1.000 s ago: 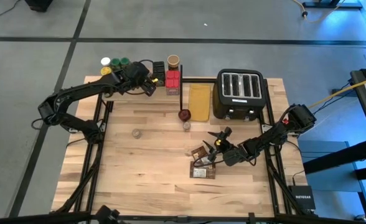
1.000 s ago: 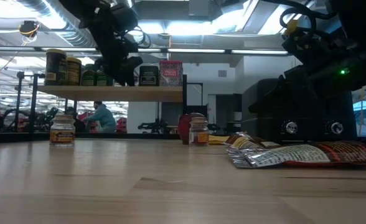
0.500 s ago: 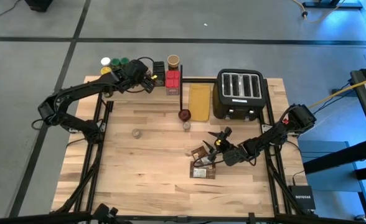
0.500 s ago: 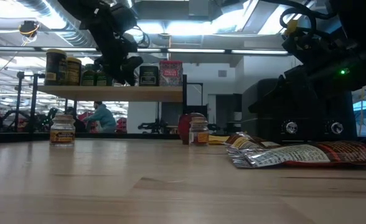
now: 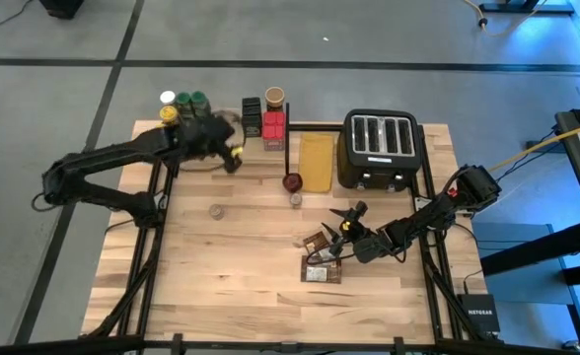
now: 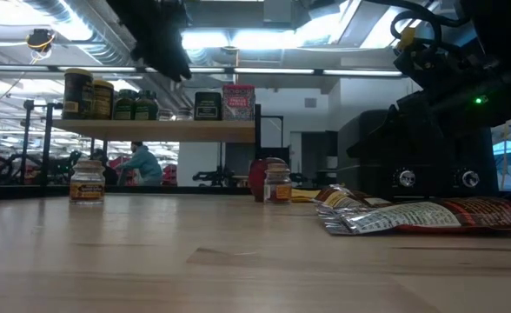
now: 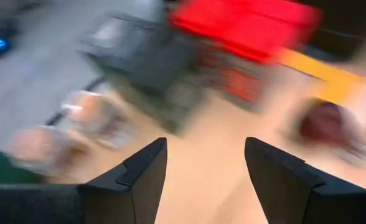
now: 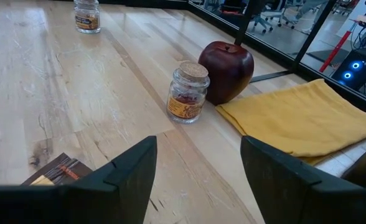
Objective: Shelf spices
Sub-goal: Put the left brown seasoning bottle aligned with the other brown seasoning bottle on the shelf
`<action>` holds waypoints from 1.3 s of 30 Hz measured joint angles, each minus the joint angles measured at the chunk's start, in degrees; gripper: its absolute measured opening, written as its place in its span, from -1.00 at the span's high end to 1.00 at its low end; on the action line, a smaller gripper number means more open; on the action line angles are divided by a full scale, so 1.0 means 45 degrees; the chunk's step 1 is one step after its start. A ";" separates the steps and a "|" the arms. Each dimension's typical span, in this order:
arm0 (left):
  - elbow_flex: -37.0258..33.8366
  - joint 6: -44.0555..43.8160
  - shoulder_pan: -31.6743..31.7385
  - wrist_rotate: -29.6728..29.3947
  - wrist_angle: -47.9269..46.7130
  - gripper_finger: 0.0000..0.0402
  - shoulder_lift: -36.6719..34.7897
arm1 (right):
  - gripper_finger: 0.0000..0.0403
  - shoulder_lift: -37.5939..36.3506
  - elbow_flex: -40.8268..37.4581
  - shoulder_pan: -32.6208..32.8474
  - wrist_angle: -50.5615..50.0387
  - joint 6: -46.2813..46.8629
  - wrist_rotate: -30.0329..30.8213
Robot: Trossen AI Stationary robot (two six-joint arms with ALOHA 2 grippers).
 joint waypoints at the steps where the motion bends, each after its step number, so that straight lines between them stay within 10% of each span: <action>1: 0.0000 -0.0190 -0.0405 0.0279 -0.0355 -0.05 -0.0171 | -0.17 0.0000 0.0000 0.0000 -0.0001 0.0000 0.0000; 12: -0.0978 -0.3146 -0.3525 0.2544 -0.4911 -0.05 -0.0330 | -0.17 0.0000 -0.0005 -0.0005 0.0026 0.0000 -0.0005; 23: -0.4042 -0.3599 -0.3869 0.3843 -0.4335 -0.05 -0.0342 | -0.17 0.0000 -0.0005 -0.0004 0.0007 0.0000 -0.0010; 39: -0.4585 -0.2209 -0.3869 0.3887 -0.3139 -0.05 -0.0310 | -0.17 0.0000 -0.0005 -0.0002 -0.0052 0.0000 -0.0006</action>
